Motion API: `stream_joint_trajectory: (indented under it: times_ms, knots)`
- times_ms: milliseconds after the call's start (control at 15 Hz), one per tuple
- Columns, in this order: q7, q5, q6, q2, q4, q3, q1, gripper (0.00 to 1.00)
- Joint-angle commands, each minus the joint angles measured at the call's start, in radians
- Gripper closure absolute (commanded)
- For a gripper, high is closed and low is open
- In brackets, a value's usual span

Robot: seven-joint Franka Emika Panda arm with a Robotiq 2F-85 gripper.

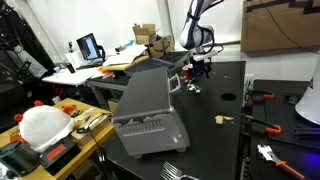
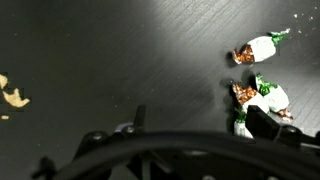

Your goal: Pick the sweets from the table and put them in the red cup

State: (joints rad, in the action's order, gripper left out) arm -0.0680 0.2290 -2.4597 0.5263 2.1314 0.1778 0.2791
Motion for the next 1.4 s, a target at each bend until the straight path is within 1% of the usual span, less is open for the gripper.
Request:
stream_joint_trajectory:
  times_ms: [0, 267, 600, 1000, 1333]
  knots:
    - [0.073, -0.042, 0.011, 0.005, -0.001, -0.021, -0.003, 0.0]
    - [0.151, -0.067, 0.01, 0.002, 0.003, -0.048, -0.001, 0.0]
    - [0.218, -0.113, -0.004, 0.017, -0.002, -0.065, -0.004, 0.0]
    - [0.249, -0.15, -0.032, 0.012, 0.03, -0.078, -0.024, 0.0]
    - [0.239, -0.159, -0.048, -0.001, 0.054, -0.092, -0.051, 0.0]
